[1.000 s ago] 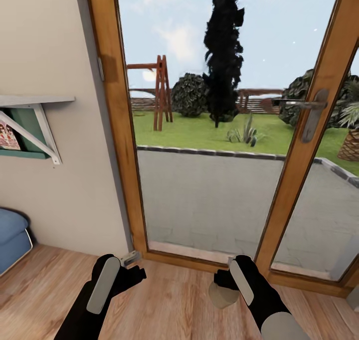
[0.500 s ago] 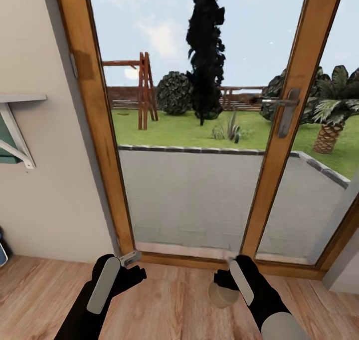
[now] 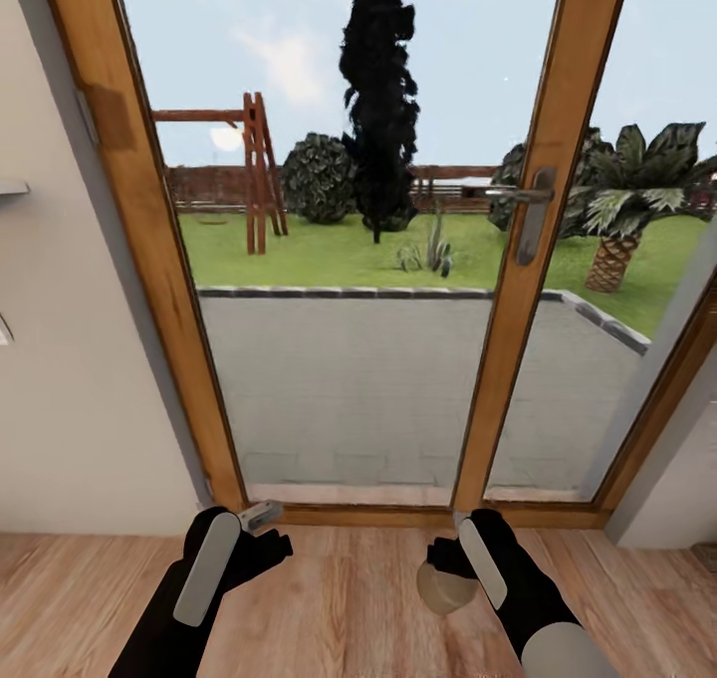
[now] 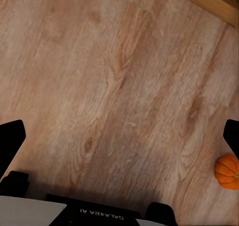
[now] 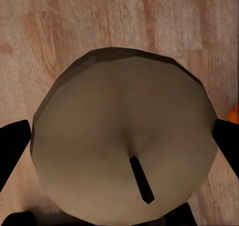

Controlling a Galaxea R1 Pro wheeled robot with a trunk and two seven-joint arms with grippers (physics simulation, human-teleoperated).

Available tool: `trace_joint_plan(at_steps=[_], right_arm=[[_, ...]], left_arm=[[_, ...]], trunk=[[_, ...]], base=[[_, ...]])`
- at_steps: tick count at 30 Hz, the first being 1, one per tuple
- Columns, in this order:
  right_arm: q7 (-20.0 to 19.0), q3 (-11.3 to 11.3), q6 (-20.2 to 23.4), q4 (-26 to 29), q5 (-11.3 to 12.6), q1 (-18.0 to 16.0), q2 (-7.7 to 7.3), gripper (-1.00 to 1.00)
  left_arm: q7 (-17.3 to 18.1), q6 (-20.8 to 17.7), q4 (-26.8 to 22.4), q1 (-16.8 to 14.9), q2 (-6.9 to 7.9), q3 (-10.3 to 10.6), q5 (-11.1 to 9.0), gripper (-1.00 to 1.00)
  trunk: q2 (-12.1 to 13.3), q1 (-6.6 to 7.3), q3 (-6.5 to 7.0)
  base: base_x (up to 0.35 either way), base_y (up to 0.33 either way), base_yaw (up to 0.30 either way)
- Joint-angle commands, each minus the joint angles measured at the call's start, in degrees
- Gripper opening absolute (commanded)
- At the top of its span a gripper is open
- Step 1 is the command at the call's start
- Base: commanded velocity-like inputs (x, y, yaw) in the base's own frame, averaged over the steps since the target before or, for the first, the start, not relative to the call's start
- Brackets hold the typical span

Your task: Place each of the two pumpkins and all three candles from the living room inside a cabinet in the living room (use any cabinet), then make sure every cabinet is closed, and position the cauldron so it is next to a table in the living room.

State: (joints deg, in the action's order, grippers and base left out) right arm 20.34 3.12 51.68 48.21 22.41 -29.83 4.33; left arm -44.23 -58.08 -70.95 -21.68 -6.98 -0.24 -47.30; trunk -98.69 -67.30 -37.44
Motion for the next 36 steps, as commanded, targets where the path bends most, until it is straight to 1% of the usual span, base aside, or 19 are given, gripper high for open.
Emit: trace_joint_plan(at_steps=[1, 11, 25, 36], right_arm=[[0.6, 0.1, 0.0, 0.0, 0.6, -0.1, -0.02, -1.00], [0.6, 0.1, 0.0, 0.0, 0.6, -0.1, -0.02, -1.00], [0.6, 0.1, 0.0, 0.0, 0.6, 0.0, -0.02, -1.00], [0.5, 0.4, -0.1, 0.0, 0.5, 0.0, -0.03, -1.00]], left_arm=[[-0.6, -0.1, -0.1, 0.0, 0.00, 0.0, -0.6, 1.00], [-0.6, -0.1, -0.1, 0.0, 0.02, 0.0, -0.6, 1.00], [-0.6, -0.1, -0.1, 0.0, 0.02, 0.0, -0.6, 1.00], [-0.6, -0.1, -0.1, 0.0, 0.01, 0.0, -0.6, 1.00]], trunk=[[0.0, 0.01, -0.13], [0.0, 0.01, -0.84], [0.0, 0.01, -0.90], [4.4, 2.42, 1.07]], base=[[0.000, 0.000, -0.190], [0.000, 0.000, -0.182], [0.000, 0.000, -0.012], [0.000, 0.000, 0.000]])
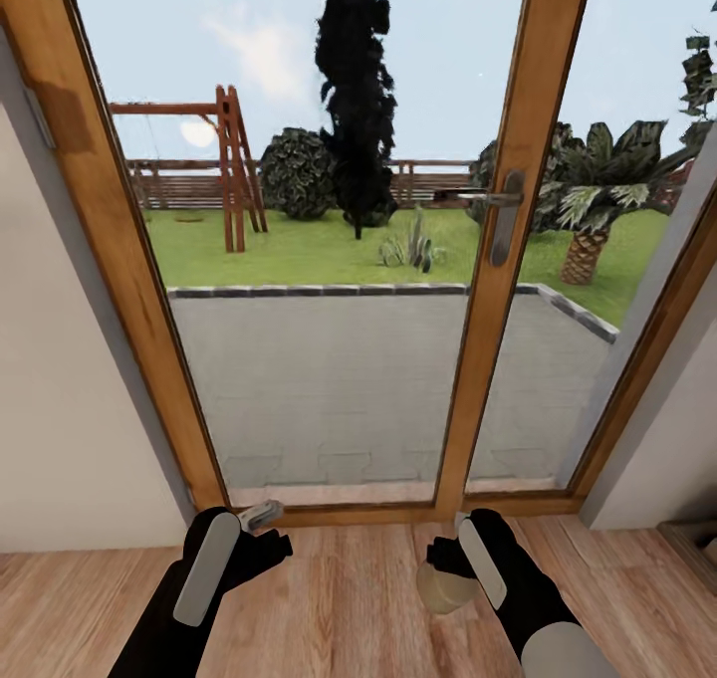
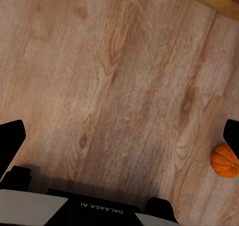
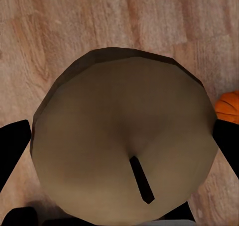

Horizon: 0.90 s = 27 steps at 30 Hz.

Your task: Place each of the two pumpkins and all three candles from the living room inside a cabinet in the living room (use any cabinet), then make sure every cabinet is closed, and position the cauldron so it is next to a table in the living room.

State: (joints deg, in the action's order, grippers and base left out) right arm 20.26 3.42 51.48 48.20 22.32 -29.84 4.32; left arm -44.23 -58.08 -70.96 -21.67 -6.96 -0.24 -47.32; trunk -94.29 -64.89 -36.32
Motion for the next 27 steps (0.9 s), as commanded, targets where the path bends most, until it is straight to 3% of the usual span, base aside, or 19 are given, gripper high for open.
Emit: trace_joint_plan(at_steps=[1, 9, 27], right_arm=[[0.6, 0.1, 0.1, 0.1, 0.6, 0.0, -0.02, -1.00], [0.6, 0.2, 0.1, 0.1, 0.6, 0.0, -0.02, -1.00], [0.6, 0.1, 0.3, 0.1, 0.6, 0.0, -0.01, -1.00]], left_arm=[[-0.6, -0.1, -0.1, 0.0, -0.01, 0.0, -0.6, 1.00], [-0.6, -0.1, -0.1, 0.0, -0.01, 0.0, -0.6, 1.00], [-0.6, -0.1, -0.1, -0.1, -0.01, 0.0, -0.6, 1.00]], trunk=[[0.4, 0.23, 0.12], [3.6, 1.99, 1.56], [3.6, 1.99, 0.93]], base=[[0.000, 0.000, 0.000], [0.000, 0.000, -0.002], [0.000, 0.000, -0.237]])
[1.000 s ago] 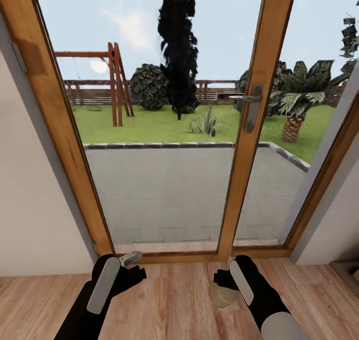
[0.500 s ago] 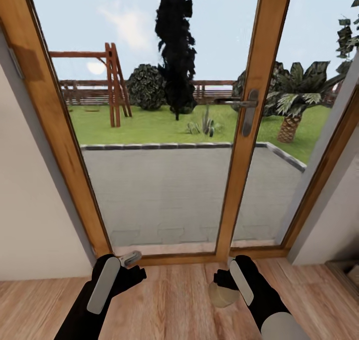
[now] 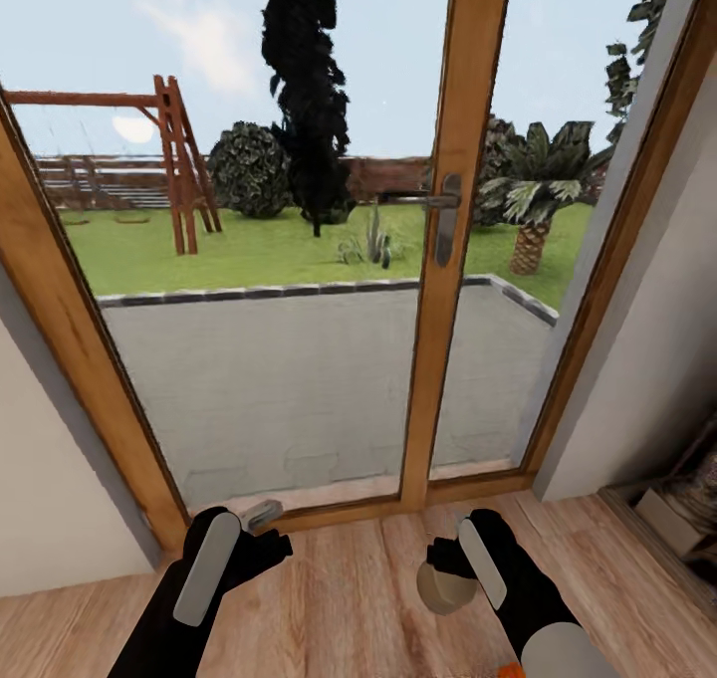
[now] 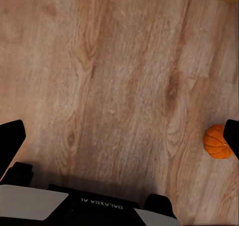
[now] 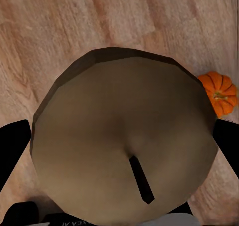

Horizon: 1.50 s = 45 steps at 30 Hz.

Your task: Place each of the two pumpkins and all three candles from the living room inside a cabinet in the living room (use any cabinet), then make sure every cabinet is closed, and position the cauldron so it is next to a table in the living room.

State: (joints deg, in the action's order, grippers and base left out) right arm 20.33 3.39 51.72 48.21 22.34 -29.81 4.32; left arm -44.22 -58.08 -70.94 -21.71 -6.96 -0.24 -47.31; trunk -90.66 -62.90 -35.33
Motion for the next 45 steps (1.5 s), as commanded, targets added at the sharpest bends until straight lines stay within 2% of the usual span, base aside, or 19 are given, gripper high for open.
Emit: trace_joint_plan(at_steps=[1, 12, 45], right_arm=[[0.6, 0.1, 0.1, 0.0, 0.6, -0.1, -0.01, -1.00], [0.5, 0.0, 0.1, 0.0, 0.6, -0.1, -0.01, -1.00], [0.4, -0.1, 0.1, 0.0, 0.7, -0.1, -0.01, -1.00]], left_arm=[[-0.6, -0.1, -0.1, 0.0, -0.01, 0.0, -0.6, 1.00], [-0.6, -0.1, -0.1, 0.0, 0.00, 0.0, -0.6, 1.00], [-0.5, -0.1, -0.1, 0.0, -0.02, 0.0, -0.6, 1.00]], trunk=[[0.0, 0.00, -0.10], [0.0, 0.00, -0.59], [0.0, 0.00, -3.04]], base=[[0.000, 0.000, -0.259], [0.000, 0.000, -0.237], [0.000, 0.000, -0.140]])
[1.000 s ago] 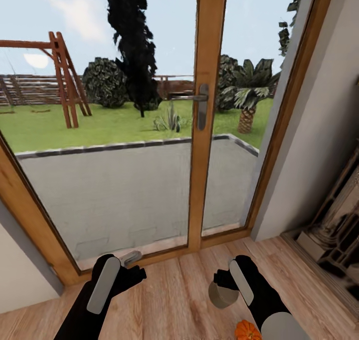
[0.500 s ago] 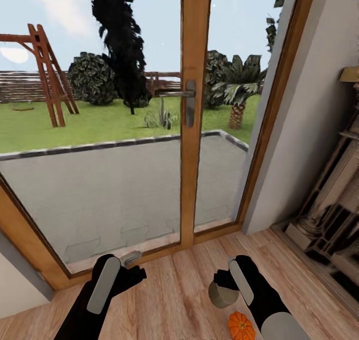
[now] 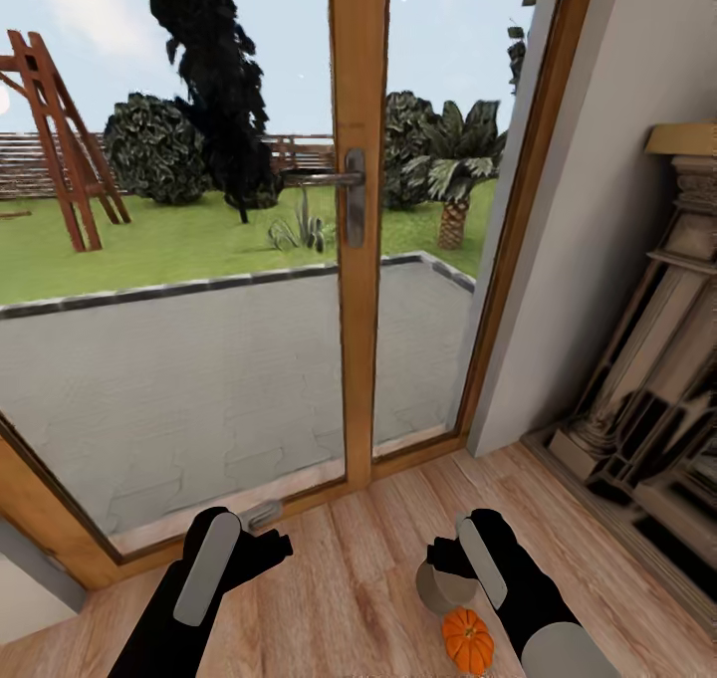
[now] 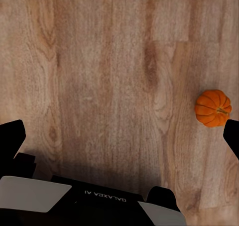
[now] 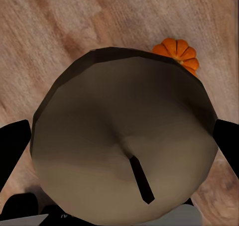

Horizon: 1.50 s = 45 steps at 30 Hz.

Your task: Place each of the two pumpkins and all three candles from the living room inside a cabinet in the living room (use any cabinet), then make sure every cabinet is closed, and position the cauldron so it is next to a table in the living room.

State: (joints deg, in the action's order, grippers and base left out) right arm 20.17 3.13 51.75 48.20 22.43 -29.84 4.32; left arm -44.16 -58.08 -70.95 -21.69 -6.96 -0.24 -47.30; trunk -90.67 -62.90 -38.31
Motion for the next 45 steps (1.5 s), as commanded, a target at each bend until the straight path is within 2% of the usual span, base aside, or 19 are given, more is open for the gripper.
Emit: trace_joint_plan(at_steps=[1, 9, 36, 45], right_arm=[[0.6, 0.1, 0.1, 0.0, 0.6, 0.0, -0.02, -1.00], [0.6, 0.1, 0.1, 0.0, 0.6, 0.0, -0.06, -1.00], [0.5, -0.1, 0.0, 0.1, 0.6, 0.0, -0.63, -1.00], [0.5, -0.1, 0.0, 0.0, 0.7, 0.0, -0.17, -1.00]], left_arm=[[-0.6, -0.1, -0.1, 0.0, 0.00, 0.0, -0.6, 1.00], [-0.6, -0.1, -0.1, 0.0, -0.05, 0.0, -0.6, 1.00], [-0.6, -0.1, -0.1, 0.0, -0.36, 0.0, -0.5, 1.00], [-0.5, -0.1, -0.1, 0.0, -0.32, -0.1, -0.6, 1.00]], trunk=[[0.0, 0.00, -0.13], [0.0, 0.00, -0.60], [0.0, 0.00, -0.63], [0.0, 0.00, -0.63]], base=[[0.000, 0.000, -0.138], [0.000, 0.000, -0.112], [0.000, 0.000, -0.002], [0.000, 0.000, 0.000]])
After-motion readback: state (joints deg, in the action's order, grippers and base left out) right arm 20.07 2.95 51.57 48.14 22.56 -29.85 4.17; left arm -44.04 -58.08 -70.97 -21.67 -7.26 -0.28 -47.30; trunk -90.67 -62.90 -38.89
